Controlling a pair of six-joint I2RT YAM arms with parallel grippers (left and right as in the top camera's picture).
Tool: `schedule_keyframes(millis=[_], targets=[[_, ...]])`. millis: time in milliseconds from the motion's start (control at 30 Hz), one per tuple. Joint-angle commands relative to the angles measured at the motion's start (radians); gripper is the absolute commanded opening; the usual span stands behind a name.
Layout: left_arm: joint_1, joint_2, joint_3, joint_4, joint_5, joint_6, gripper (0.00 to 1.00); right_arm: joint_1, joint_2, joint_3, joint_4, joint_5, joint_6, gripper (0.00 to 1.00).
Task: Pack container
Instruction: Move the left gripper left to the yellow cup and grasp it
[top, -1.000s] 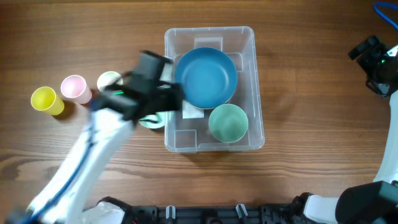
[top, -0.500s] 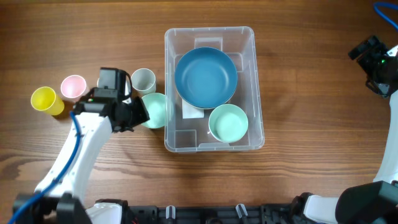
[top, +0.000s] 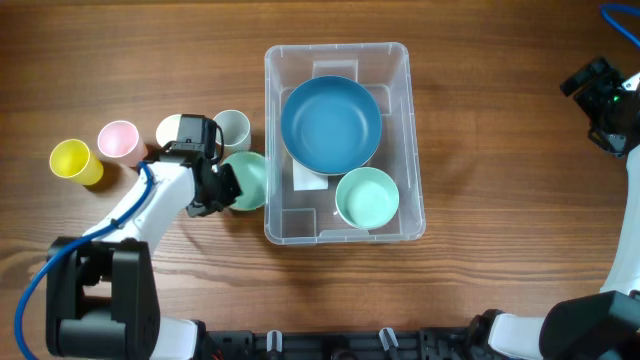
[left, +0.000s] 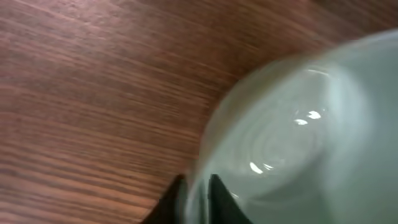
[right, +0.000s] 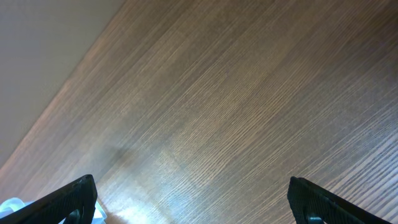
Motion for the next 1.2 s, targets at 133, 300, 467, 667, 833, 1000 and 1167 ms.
schedule_keyframes(millis=[133,300,467,667,833,1000,1167], targets=[[0.005,-0.165,0.059,-0.201,-0.042,0.005,0.04,0.004,0.007,0.008,0.000,0.003,0.006,1.00],[0.005,-0.347,0.199,-0.330,-0.067,0.089,0.04,0.004,0.007,0.008,0.000,0.003,0.006,0.99],[-0.028,-0.452,0.337,-0.309,-0.029,0.103,0.04,0.004,0.007,0.008,0.000,0.003,0.006,1.00],[-0.196,-0.409,0.348,-0.180,0.029,0.068,0.04,0.004,0.007,0.008,0.000,0.003,0.006,0.99],[-0.394,-0.274,0.348,-0.113,0.040,0.069,0.04,0.004,0.007,0.008,0.000,0.003,0.006,1.00],[-0.542,-0.085,0.348,-0.094,0.040,0.069,0.04,0.004,0.007,0.008,0.000,0.003,0.006,1.00],[-0.608,0.030,0.348,-0.025,0.078,0.081,0.14,0.004,0.007,0.008,0.000,0.003,0.007,1.00]])
